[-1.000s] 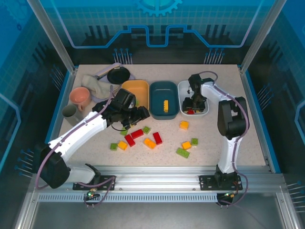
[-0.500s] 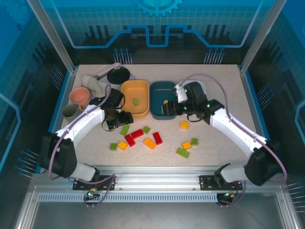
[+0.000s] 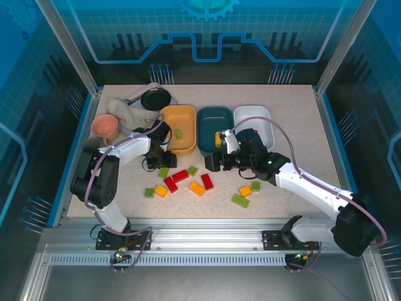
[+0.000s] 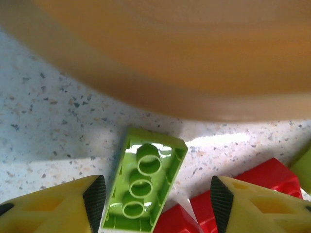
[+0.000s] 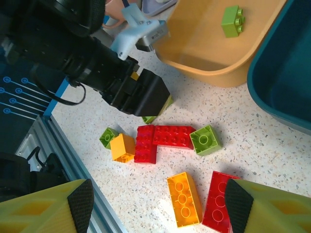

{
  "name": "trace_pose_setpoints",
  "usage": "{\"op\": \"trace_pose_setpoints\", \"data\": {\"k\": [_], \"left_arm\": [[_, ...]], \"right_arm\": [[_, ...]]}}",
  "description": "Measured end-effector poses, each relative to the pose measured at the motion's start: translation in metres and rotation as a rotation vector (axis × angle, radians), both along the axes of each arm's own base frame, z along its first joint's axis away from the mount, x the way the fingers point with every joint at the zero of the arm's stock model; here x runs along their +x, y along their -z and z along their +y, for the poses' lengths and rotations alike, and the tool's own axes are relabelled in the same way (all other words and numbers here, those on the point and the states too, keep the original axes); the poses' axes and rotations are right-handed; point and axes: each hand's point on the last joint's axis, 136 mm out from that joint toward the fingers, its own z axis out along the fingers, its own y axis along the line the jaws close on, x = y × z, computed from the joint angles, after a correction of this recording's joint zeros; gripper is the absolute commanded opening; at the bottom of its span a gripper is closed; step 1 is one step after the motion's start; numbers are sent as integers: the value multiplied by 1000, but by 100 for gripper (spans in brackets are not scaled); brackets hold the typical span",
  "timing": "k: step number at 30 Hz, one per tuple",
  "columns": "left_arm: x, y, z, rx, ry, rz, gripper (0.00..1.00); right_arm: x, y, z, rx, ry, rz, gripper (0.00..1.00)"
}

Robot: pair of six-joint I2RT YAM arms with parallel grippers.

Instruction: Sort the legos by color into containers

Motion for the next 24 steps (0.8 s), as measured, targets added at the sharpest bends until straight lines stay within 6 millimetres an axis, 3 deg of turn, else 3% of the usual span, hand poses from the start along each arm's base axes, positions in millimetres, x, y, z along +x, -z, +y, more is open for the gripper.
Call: {"op": "trace_pose_setpoints", "data": {"k": [13,19,24], "left_arm": [[-5,17,10,56,-20,30,44],[-6,18,8,64,-47,39,51],[-6,18,9,101,-54,29,39]], "right_arm": [[8,7,4,-15,13,18,74],[14,5,9,-13,15,14,74],[15,8,10,-17,16,23,74]]}}
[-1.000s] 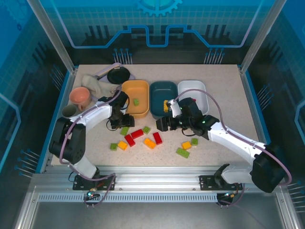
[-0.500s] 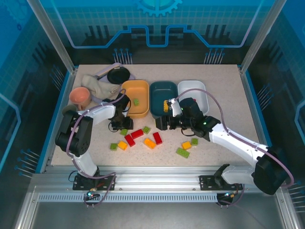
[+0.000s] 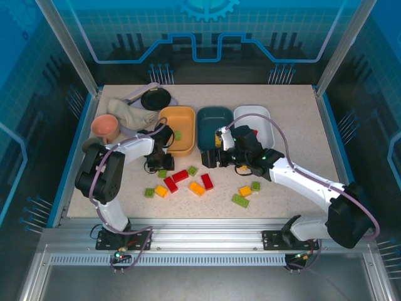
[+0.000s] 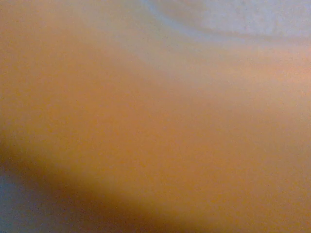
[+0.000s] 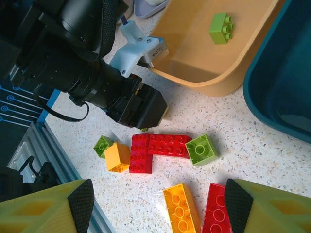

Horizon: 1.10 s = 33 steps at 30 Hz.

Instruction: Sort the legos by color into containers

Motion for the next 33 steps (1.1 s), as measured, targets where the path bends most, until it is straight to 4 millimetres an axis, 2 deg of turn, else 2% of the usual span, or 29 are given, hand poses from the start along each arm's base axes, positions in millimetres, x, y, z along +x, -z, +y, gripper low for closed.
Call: {"op": "trace_pose_setpoints", "data": {"k": [4,9,12,14,17,21,24,27,30,33], "left_arm": [[0,-1,-1,19,6,-6,31],[-1,-3,-2,34,14,-8,30],[-9,-13,-3,42,11,-1,31],[-14,-33,-5,32,6,-20,31],[-6,-79,-12,-8,-4,-103,31],[19,-137,-22,-58,-9,-224,31],[44,-154,-26,-67,-22,-255,31],[79,-146,-25,-50,-49,-237,31],[110,-120,-21,-19,-76,-190,32],[127,-88,-15,20,-94,-123,32]], "right_arm": [[0,1,1,0,-2,3,73],[3,-4,2,5,-1,-6,73],[5,-9,2,6,7,-17,73],[5,-14,-1,10,19,-31,73],[8,-26,-5,24,40,-58,73],[21,-44,-10,51,85,-89,73],[32,-53,-13,74,118,-97,73],[45,-55,-15,91,152,-89,73],[56,-54,-15,95,174,-72,73],[64,-52,-13,92,187,-55,73]]}}
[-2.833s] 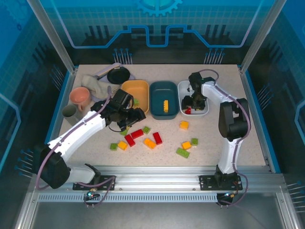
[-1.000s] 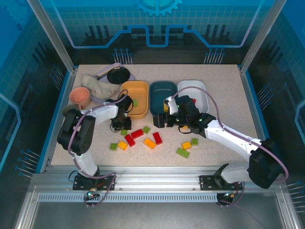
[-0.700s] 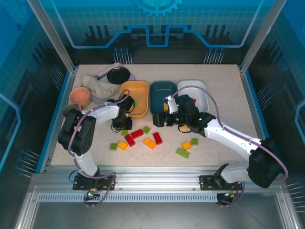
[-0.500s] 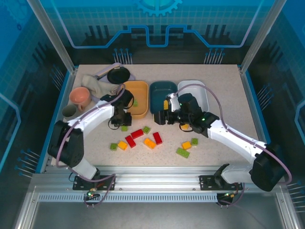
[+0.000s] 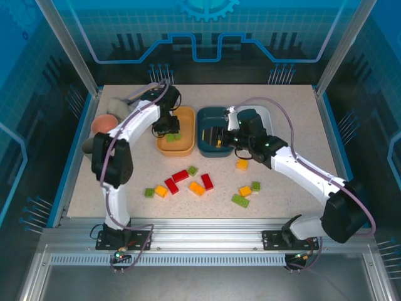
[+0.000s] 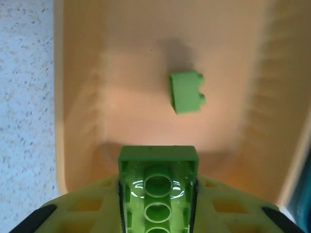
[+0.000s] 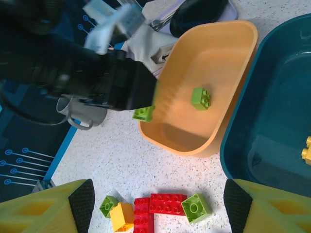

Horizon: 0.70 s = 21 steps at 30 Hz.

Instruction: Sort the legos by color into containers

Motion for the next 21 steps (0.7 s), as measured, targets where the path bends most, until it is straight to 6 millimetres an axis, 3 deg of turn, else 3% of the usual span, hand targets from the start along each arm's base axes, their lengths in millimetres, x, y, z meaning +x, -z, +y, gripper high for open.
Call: {"op": "trace_pose_setpoints", "data": {"k": [5,7,11,14,17,21], "left_arm": [[2,35,8,38,-17,92,37],[0,41,9,45,-13,114,49],[0,42,8,42,-17,122,61],[2,39,6,29,-17,114,67],[2,29,0,-2,-11,95,72],[1,-17,-22,-115,5,-32,81]], "right_arm": [[3,5,-3,-14,14,35,73],[1,10,-5,-29,17,54,73],[-4,28,-16,-96,44,114,72],[-11,48,-33,-187,90,175,73],[-20,71,-56,-302,155,247,84],[-38,104,-86,-437,229,341,90]]}}
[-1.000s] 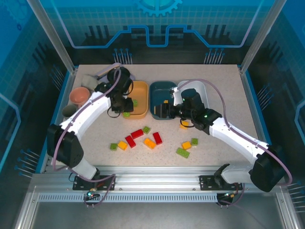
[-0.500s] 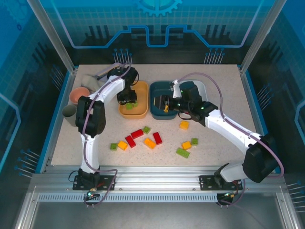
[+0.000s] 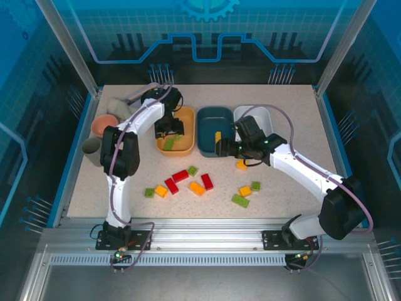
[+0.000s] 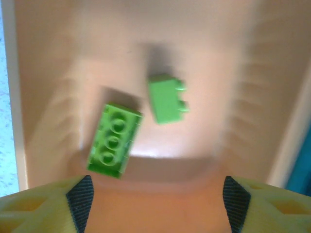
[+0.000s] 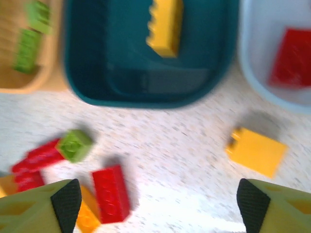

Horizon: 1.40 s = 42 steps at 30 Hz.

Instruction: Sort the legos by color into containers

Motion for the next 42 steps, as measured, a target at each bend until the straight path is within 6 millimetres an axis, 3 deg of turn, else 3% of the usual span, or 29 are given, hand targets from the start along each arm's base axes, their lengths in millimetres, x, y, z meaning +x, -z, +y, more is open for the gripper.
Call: {"op": "trace_pose_setpoints", "data": {"k": [4,7,9,12,17,26,29,32,35,38,42], "left_arm": [[-29,-62,-26,-167,15,-160,85],[-62,-90,-41,-302,32,-240,88],[-84,-93,-48,-367,34,-255,88],[-111,-82,-54,-422,31,-239,88],[-142,-64,-56,-454,13,-203,88],[-154,-78,-56,-497,1,-241,87],[-154,-78,-56,-498,1,-242,87],[-155,-79,-55,-499,2,-244,87],[-157,-81,-54,-502,3,-251,86],[-159,-84,-53,-506,4,-264,86],[-161,-94,-49,-511,-5,-295,86]], "right_arm": [[-11,31,-22,-98,58,58,95],[-11,49,-29,-143,85,78,95],[-9,60,-31,-162,96,87,94],[-4,74,-33,-172,107,96,91],[6,90,-40,-175,150,103,82],[17,108,-42,-184,171,105,63],[16,115,-44,-199,175,122,49],[18,113,-46,-206,180,110,38],[18,112,-48,-218,178,104,34],[14,99,-49,-226,174,83,33],[-2,57,-33,-205,115,1,33]]}}
